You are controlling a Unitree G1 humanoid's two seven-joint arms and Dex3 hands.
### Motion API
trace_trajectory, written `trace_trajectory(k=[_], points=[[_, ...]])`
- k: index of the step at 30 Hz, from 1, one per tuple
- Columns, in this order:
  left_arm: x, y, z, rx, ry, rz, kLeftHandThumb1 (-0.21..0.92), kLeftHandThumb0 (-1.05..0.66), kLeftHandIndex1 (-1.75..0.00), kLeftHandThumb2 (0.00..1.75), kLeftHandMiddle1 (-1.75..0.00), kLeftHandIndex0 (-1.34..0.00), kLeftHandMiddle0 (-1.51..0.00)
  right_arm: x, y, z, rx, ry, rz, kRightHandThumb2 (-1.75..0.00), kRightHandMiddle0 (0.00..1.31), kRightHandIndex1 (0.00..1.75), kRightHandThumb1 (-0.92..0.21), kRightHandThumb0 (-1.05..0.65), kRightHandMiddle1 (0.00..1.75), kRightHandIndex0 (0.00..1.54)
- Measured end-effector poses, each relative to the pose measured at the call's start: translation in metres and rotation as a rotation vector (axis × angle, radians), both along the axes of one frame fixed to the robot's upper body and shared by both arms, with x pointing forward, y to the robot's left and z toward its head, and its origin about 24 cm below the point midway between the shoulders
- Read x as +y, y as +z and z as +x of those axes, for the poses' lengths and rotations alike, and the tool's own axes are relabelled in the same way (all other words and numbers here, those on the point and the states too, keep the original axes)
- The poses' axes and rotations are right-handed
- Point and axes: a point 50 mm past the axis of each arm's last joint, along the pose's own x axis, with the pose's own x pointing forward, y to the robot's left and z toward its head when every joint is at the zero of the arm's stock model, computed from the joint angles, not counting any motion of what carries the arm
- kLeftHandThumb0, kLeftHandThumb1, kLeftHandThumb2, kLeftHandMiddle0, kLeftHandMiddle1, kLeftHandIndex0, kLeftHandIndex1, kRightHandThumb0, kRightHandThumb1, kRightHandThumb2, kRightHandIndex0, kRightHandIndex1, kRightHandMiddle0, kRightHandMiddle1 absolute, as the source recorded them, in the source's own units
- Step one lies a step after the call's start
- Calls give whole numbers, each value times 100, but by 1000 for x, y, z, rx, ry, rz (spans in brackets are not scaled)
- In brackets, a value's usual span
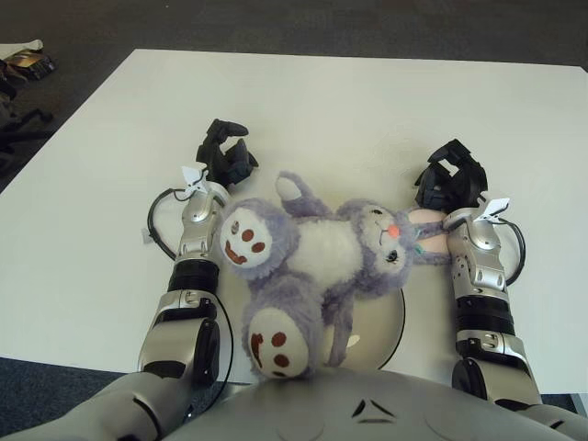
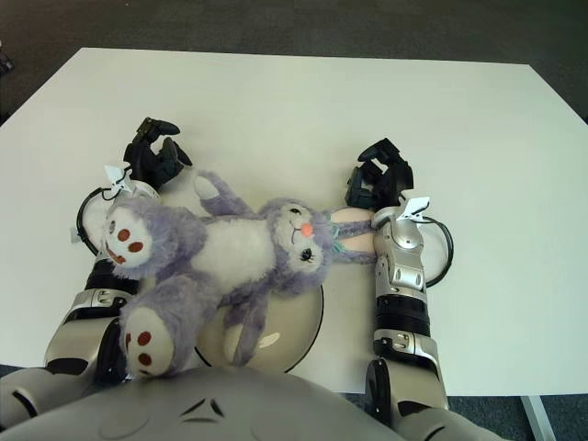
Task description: Put the doll into the plate.
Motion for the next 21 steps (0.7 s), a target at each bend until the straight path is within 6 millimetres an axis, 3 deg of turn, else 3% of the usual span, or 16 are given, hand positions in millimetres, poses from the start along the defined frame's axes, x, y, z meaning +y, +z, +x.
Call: trace_trajectory(k=[21], points=[[1,0,1,31,44,15,46,-44,-175,114,-175,-50,-91,0,-6,1,37,6,-2,-175,67,175,6,-1,175,88]])
